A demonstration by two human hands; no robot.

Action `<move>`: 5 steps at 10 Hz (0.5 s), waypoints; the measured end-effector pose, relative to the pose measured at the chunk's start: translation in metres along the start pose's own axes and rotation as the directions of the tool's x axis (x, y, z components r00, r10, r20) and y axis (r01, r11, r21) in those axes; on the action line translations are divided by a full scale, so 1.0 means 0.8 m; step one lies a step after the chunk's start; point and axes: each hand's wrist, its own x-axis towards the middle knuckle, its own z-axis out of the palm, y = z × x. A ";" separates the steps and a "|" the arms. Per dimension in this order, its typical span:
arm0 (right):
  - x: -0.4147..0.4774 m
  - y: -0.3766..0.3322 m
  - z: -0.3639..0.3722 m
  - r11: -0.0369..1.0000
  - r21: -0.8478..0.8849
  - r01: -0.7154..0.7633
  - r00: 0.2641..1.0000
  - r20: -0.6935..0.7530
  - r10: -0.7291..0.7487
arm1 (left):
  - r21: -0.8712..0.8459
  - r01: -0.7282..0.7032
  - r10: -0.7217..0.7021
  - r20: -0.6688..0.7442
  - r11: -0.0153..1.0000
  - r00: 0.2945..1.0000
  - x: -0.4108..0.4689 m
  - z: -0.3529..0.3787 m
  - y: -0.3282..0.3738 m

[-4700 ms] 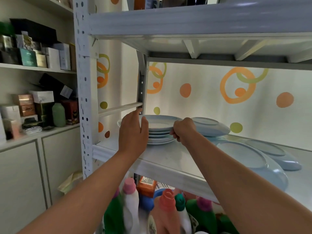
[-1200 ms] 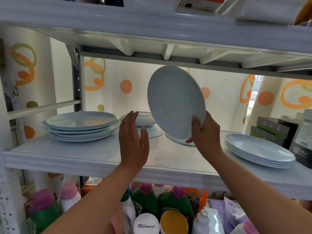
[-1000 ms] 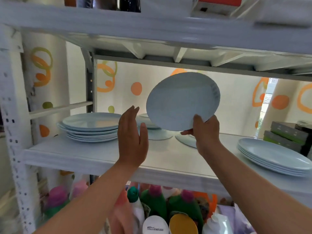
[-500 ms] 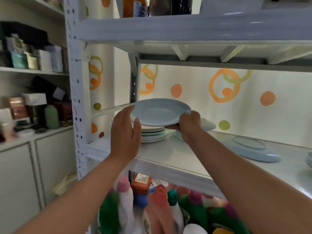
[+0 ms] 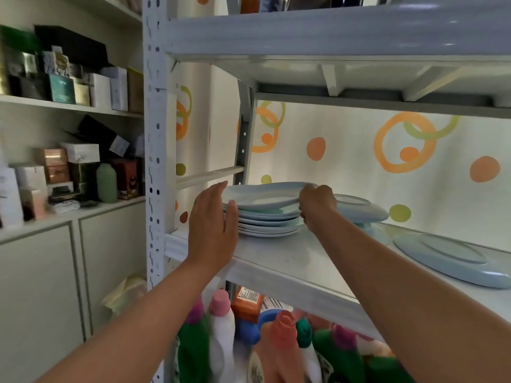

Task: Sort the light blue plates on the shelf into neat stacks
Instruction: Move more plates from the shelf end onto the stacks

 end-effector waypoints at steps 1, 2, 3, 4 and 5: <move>0.003 0.003 -0.001 0.993 -0.115 0.036 0.999 -0.029 -0.040 | 0.001 -0.004 0.004 0.016 1.000 1.000 -0.002 0.006 0.000; 0.011 0.010 0.001 0.962 -0.267 0.051 0.998 -0.008 -0.055 | -0.002 0.007 -0.007 0.021 1.000 1.000 0.001 0.009 -0.002; 0.014 0.016 -0.001 0.931 -0.358 0.068 0.998 0.011 -0.069 | -0.006 0.010 -0.010 0.025 1.000 1.000 0.004 0.011 0.001; 0.018 0.018 -0.004 0.901 -0.423 0.101 0.994 0.009 -0.107 | -0.005 0.000 0.001 0.031 1.000 1.000 0.004 0.013 0.004; 0.020 0.018 -0.009 0.883 -0.447 0.145 0.988 0.011 -0.157 | 0.003 -0.021 0.021 0.029 1.000 0.999 0.000 0.018 0.011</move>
